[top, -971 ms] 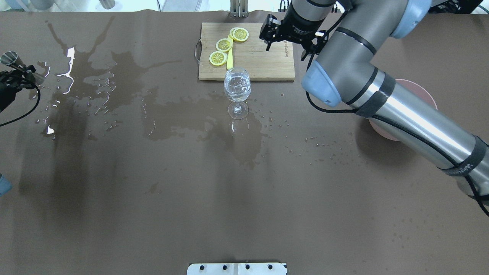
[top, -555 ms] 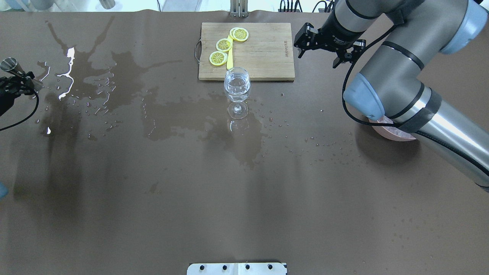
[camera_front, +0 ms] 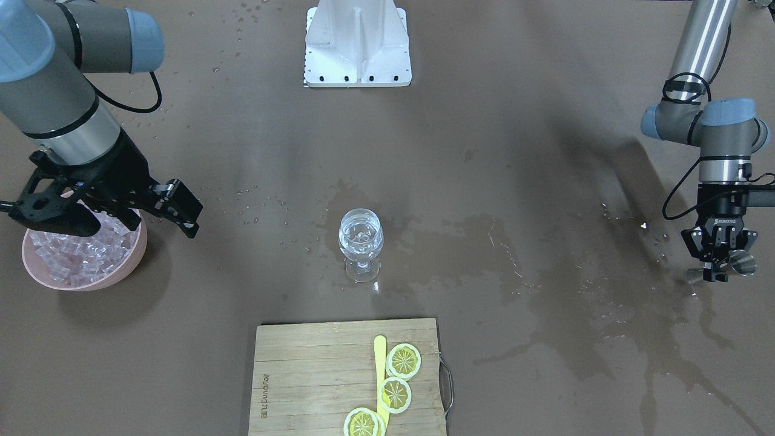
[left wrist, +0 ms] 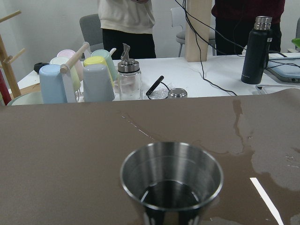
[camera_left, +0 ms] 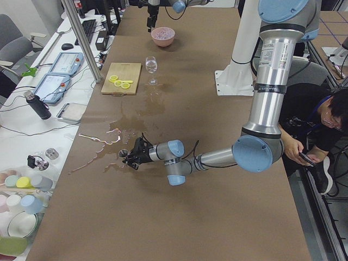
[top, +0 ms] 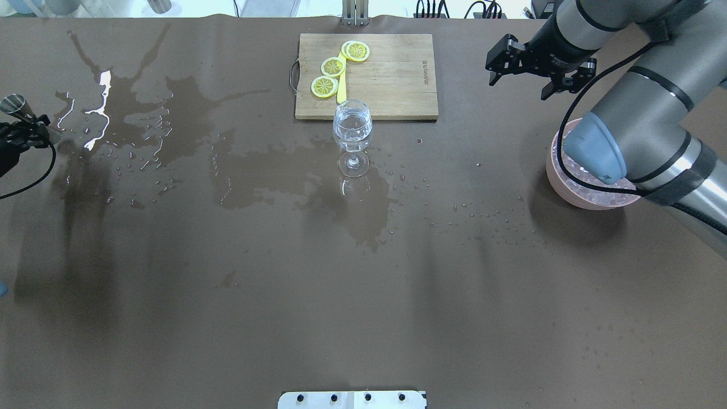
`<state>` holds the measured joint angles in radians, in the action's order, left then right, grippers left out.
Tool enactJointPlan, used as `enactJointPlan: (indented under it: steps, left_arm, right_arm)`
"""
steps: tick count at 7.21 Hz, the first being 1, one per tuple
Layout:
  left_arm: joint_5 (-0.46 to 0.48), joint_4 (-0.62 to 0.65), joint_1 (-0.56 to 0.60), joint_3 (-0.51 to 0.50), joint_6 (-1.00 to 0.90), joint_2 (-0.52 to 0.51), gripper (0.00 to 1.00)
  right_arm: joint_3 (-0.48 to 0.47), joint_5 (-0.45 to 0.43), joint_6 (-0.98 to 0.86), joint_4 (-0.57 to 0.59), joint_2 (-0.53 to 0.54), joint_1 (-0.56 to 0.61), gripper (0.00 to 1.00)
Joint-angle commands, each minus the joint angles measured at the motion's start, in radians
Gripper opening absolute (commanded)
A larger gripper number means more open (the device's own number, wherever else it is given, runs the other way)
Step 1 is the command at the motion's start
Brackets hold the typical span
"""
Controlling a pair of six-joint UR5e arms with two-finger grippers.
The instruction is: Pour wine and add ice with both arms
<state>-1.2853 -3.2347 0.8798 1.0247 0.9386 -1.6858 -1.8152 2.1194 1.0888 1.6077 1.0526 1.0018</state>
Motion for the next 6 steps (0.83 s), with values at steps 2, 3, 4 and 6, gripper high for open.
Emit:
enactJointPlan:
  steps: [2, 3, 4, 6]
  left_arm:
    - [-0.008, 0.001, -0.005, 0.000, 0.029, 0.000, 0.22]
    - [-0.006, 0.001, -0.005, 0.000, 0.031, 0.000, 0.22]
    - [-0.006, 0.001, -0.007, -0.003, 0.031, 0.000, 0.22]
    - [-0.006, 0.004, -0.008, -0.014, 0.031, 0.000, 0.22]
  right_arm:
    - [-0.018, 0.019, -0.293, 0.027, 0.121, 0.127, 1.00]
    - [-0.016, 0.016, -0.367, 0.061, 0.130, 0.162, 1.00]
    - [-0.015, 0.019, -0.439, 0.061, 0.176, 0.197, 1.00]
    - [-0.015, 0.053, -0.597, 0.057, 0.251, 0.271, 1.00]
